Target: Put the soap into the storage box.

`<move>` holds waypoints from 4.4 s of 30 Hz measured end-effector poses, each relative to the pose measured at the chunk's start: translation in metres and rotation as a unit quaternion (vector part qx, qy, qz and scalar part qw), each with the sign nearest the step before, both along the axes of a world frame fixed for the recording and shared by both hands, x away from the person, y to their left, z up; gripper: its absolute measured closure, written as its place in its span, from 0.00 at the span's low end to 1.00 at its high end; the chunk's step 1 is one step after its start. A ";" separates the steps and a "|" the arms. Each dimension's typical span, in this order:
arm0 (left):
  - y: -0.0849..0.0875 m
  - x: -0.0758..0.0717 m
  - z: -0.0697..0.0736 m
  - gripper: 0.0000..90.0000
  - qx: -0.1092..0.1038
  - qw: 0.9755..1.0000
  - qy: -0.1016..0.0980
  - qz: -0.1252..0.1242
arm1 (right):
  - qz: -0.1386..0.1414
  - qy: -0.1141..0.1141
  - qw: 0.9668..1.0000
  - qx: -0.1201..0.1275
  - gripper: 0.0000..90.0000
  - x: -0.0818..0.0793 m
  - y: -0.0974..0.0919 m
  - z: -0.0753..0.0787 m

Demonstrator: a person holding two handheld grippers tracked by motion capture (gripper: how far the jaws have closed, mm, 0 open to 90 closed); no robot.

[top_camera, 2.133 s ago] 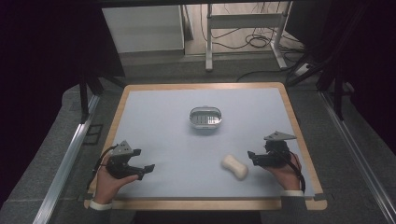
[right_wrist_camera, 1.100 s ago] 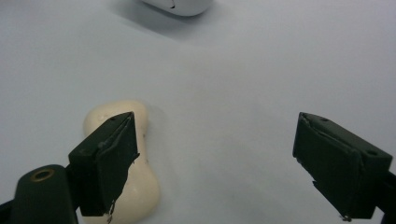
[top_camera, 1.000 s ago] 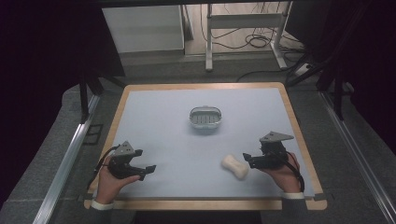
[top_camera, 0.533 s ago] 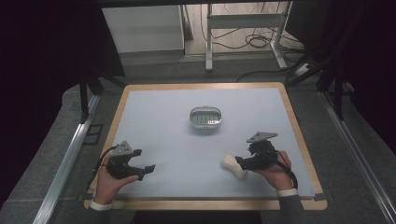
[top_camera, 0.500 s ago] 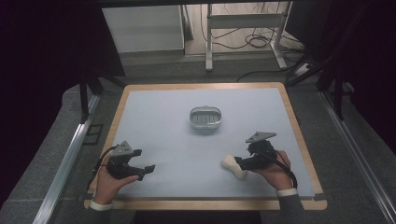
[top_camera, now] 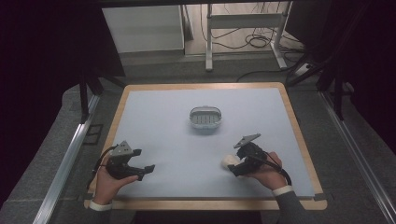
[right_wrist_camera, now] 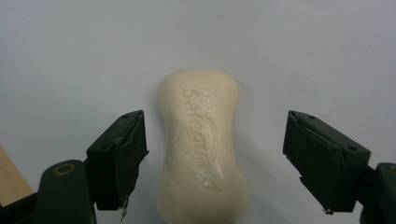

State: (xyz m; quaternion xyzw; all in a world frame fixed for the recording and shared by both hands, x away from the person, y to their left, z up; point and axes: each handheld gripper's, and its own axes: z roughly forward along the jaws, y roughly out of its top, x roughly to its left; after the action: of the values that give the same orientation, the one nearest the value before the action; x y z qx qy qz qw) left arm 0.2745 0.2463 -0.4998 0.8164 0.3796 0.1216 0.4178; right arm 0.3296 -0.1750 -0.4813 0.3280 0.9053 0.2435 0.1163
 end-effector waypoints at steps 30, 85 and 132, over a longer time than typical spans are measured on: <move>0.000 0.001 -0.001 0.14 0.004 1.000 0.007 -0.003 | 0.019 0.070 0.991 -0.109 0.54 0.011 0.026 -0.015; -0.002 0.001 -0.002 0.14 0.002 1.000 0.007 -0.003 | 0.035 -0.001 0.998 -0.044 0.55 0.054 0.031 0.045; -0.004 0.002 -0.004 0.14 0.006 1.000 0.011 -0.005 | 0.044 -0.018 0.998 -0.039 0.55 0.094 0.040 0.062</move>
State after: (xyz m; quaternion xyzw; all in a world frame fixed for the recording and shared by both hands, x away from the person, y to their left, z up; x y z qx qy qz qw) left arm 0.2762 0.2425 -0.5035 0.8222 0.3789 0.1131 0.4094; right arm 0.4237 -0.1354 -0.4194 0.2783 0.9255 0.2189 0.1343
